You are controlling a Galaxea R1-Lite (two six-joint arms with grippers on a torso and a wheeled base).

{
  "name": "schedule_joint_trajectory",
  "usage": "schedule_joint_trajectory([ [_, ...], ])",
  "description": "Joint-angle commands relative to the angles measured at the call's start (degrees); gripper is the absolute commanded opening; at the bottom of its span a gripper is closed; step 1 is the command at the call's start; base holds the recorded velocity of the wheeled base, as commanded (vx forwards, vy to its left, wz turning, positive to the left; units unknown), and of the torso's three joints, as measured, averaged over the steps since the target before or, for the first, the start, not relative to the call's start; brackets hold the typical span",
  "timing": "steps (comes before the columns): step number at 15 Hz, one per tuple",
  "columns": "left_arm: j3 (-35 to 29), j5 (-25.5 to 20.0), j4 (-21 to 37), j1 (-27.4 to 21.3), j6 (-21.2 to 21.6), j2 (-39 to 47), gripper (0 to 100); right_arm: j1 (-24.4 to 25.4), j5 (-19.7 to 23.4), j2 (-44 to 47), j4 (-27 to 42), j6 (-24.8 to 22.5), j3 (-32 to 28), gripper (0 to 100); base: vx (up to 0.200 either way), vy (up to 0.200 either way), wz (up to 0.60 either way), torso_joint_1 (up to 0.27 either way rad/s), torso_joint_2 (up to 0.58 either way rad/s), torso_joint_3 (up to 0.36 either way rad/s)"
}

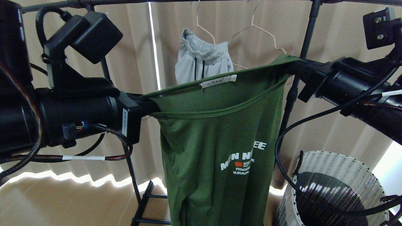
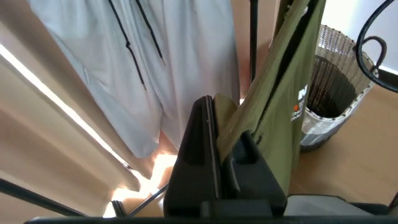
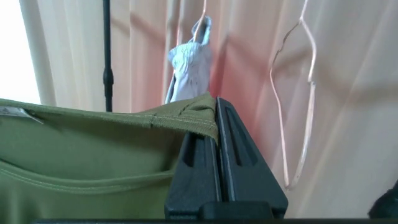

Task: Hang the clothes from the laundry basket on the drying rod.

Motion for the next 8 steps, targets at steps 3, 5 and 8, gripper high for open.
schedule_joint_trajectory([
  [3, 1.3, 0.4, -0.3, 0.3, 0.4, -0.9, 0, 1.1, -0.3, -0.1, 0.5, -0.4, 1.1, 0, 0.0, 0.0, 0.0, 0.0, 0.0, 0.0],
  [5, 0.6, 0.4, -0.4, 1.1, 1.1, -0.7, 0, 0.9, -0.3, -0.5, 0.6, -1.9, 1.6, 0, 0.0, 0.0, 0.0, 0.0, 0.0, 0.0],
  [8, -3.7, 2.1, -4.8, 3.2, 1.2, 2.9, 0, -1.9, -0.2, -5.2, 4.3, -6.7, 1.5, 0, 0.0, 0.0, 0.0, 0.0, 0.0, 0.0],
])
